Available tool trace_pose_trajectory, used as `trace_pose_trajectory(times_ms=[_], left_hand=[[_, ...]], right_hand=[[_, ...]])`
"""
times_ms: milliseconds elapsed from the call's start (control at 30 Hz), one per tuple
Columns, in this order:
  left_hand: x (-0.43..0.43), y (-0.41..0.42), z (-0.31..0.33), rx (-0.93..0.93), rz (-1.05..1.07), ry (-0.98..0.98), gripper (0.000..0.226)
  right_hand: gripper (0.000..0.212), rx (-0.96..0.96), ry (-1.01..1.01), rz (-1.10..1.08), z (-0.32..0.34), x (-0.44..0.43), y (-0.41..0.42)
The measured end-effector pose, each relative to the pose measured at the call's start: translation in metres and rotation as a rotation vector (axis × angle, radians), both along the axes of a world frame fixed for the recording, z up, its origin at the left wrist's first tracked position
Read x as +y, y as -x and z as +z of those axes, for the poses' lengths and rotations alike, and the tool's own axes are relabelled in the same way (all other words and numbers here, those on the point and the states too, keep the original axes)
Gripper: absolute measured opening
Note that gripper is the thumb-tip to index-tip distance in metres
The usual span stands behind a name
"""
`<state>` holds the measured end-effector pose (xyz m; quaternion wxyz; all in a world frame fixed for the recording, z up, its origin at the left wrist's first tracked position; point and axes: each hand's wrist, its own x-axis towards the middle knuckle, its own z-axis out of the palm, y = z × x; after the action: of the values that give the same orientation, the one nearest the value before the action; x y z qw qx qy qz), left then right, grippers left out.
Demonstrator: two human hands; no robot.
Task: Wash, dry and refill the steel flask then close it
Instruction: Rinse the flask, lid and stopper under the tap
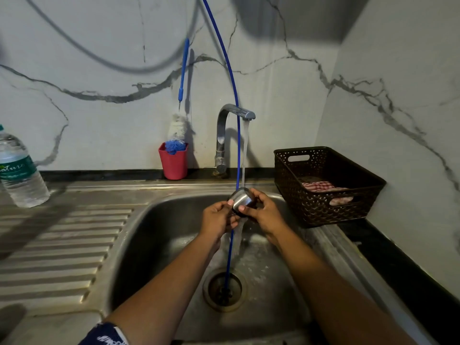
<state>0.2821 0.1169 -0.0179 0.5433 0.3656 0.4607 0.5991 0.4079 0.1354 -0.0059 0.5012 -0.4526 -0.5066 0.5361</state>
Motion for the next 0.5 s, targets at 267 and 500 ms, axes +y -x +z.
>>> trace_pose_trajectory(times_ms=[267, 500], left_hand=[[0.0007, 0.0026, -0.0027, 0.090, -0.029, -0.093, 0.030], [0.0046, 0.0065, -0.0083, 0.103, 0.035, -0.028, 0.031]], right_hand=[[0.042, 0.023, 0.032, -0.168, -0.0002, 0.0032, 0.0035], [0.041, 0.069, 0.050, -0.056, -0.0003, -0.0001, 0.0074]])
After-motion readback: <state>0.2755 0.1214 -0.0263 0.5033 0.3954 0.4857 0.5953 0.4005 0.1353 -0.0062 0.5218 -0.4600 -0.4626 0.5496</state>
